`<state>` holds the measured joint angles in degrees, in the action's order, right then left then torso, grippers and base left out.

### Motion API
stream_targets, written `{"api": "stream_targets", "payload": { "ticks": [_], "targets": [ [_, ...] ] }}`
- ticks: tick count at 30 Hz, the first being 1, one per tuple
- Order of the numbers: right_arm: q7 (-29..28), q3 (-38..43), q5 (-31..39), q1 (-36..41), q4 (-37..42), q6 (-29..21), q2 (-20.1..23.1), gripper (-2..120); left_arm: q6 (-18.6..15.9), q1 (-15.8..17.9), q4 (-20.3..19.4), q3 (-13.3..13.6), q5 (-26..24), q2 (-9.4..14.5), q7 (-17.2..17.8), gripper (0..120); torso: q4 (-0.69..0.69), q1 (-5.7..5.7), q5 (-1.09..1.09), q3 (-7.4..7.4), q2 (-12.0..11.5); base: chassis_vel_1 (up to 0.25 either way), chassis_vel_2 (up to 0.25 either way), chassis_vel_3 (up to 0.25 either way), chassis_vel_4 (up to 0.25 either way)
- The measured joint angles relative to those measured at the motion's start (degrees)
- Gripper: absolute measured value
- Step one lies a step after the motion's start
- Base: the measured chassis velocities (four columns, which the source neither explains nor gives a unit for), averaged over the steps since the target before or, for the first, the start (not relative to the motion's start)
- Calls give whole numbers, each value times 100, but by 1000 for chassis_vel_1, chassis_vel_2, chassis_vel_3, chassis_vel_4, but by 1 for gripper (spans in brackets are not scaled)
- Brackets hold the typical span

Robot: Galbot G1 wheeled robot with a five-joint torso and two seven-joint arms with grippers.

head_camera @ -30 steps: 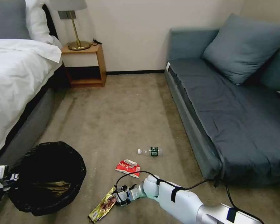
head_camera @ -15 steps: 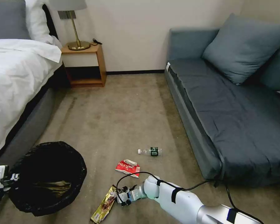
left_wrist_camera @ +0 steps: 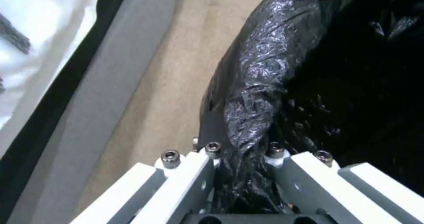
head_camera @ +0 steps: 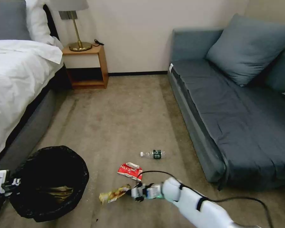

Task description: Pick up the trash bin, then pick up the garbage on the floor and place it into the trash bin.

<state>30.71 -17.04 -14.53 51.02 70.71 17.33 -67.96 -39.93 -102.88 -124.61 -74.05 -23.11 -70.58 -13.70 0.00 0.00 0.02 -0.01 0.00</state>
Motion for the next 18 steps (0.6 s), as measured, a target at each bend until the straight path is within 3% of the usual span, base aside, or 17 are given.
{"api": "stream_targets", "payload": {
  "ticks": [3,10,18],
  "targets": [
    [-116,279,600,278,457,-170,240,0,4,22,37,9,-11,-11,2,3,-1,0,-1,0,0,0,0,0,0],
    [-762,581,2951,635,2324,-1197,537,0,20,61,136,19,-33,-15,2,3,0,0,-1,0,0,0,0,0,0],
    [-1290,-260,4374,118,3251,-2069,76,0,20,106,142,87,-35,-67,7,3,1,0,-3,0,0,0,0,0,0]
  ]
}}
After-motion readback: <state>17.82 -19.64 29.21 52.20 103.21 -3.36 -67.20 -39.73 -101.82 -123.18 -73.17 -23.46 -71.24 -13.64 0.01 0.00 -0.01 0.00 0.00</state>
